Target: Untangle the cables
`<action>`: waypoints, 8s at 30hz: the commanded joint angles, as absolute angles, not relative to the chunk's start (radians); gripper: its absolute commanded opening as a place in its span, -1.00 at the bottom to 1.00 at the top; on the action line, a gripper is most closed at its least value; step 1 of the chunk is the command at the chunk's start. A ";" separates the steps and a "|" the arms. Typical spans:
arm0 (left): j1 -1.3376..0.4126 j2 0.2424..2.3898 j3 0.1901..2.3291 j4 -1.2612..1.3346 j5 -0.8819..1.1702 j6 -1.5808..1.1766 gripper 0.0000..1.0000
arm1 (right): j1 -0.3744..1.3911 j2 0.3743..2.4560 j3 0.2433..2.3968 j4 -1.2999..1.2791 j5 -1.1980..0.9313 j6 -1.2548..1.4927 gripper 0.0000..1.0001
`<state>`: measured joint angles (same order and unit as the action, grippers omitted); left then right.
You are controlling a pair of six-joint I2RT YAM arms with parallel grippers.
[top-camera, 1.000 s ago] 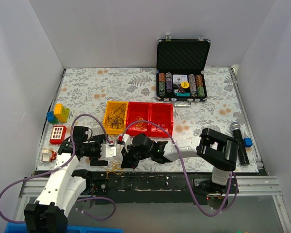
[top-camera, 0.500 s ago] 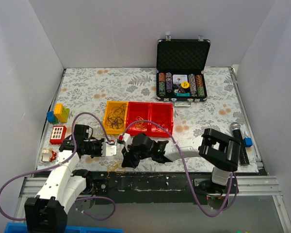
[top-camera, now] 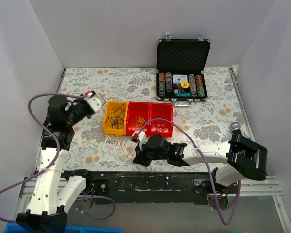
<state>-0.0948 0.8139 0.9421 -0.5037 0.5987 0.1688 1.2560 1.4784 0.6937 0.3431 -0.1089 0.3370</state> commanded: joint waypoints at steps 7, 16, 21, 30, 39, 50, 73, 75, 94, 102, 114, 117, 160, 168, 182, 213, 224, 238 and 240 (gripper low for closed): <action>-0.097 0.813 1.319 -0.063 0.430 -0.372 -1.00 | 1.255 1.384 0.529 0.339 -0.015 0.414 -0.97; -0.097 0.971 1.688 0.144 0.322 -0.525 -1.00 | 1.255 1.385 0.474 0.301 0.073 0.456 -0.97; -0.097 1.032 1.790 0.115 0.420 -0.552 -1.00 | 1.255 1.356 0.535 0.270 0.130 0.434 -0.97; -0.097 0.962 1.674 0.123 0.471 -0.538 -1.00 | 1.131 1.312 0.969 0.040 0.227 0.220 -0.97; -0.097 0.890 1.609 0.124 0.546 -0.522 -1.00 | 0.924 1.474 1.311 -0.049 0.115 0.107 -0.97; -0.097 0.859 1.560 0.118 0.589 -0.505 -1.00 | 0.853 1.632 1.253 -0.025 0.081 0.164 -0.97; -0.123 1.049 1.407 0.288 0.744 -0.824 -1.00 | 0.804 1.203 1.091 -0.009 0.172 0.275 0.36; -0.158 1.068 1.394 0.294 0.726 -0.807 -1.00 | 0.796 1.129 1.042 -0.009 0.199 0.281 0.33; -0.410 1.098 1.168 0.321 0.503 -0.537 -1.00 | 0.739 0.919 0.827 -0.043 0.272 0.322 0.30; -0.410 1.089 1.083 0.344 0.476 -0.502 -1.00 | 0.730 0.864 0.778 -0.051 0.273 0.331 0.28; -0.410 1.109 1.138 0.385 0.454 -0.512 -1.00 | 0.729 0.862 0.753 -0.034 0.247 0.350 0.22; -0.410 1.124 1.164 0.400 0.449 -0.512 -1.00 | 0.729 0.867 0.750 -0.029 0.245 0.351 0.20; -0.410 1.091 0.778 0.462 0.216 -0.279 -1.00 | 0.724 0.887 0.739 -0.029 0.235 0.357 0.03; -0.491 1.150 0.712 0.486 0.066 -0.111 -1.00 | 0.726 0.877 0.730 -0.029 0.235 0.357 0.01; -0.617 1.259 0.681 0.448 -0.038 -0.121 -1.00 | 0.718 0.890 0.680 -0.011 0.218 0.387 -0.03; -0.713 1.500 0.689 0.408 0.019 -0.192 -0.14 | 0.716 0.881 0.656 0.002 0.173 0.440 -0.09; -0.710 1.407 1.138 -0.118 -0.017 -0.372 0.96 | 0.701 0.890 0.709 -0.098 0.189 0.400 0.42; -0.672 1.295 1.370 -0.555 -0.115 -0.564 0.96 | 0.592 0.885 0.778 -0.192 0.129 0.348 0.78; -0.646 1.284 1.379 -0.555 -0.127 -0.587 0.96 | 0.580 0.871 0.778 -0.209 0.126 0.345 0.79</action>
<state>-0.6895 1.3560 1.3254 -0.4931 -0.0700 -0.5106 0.6014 0.8940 0.7280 -0.1799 0.1490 0.3714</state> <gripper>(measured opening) 0.981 0.889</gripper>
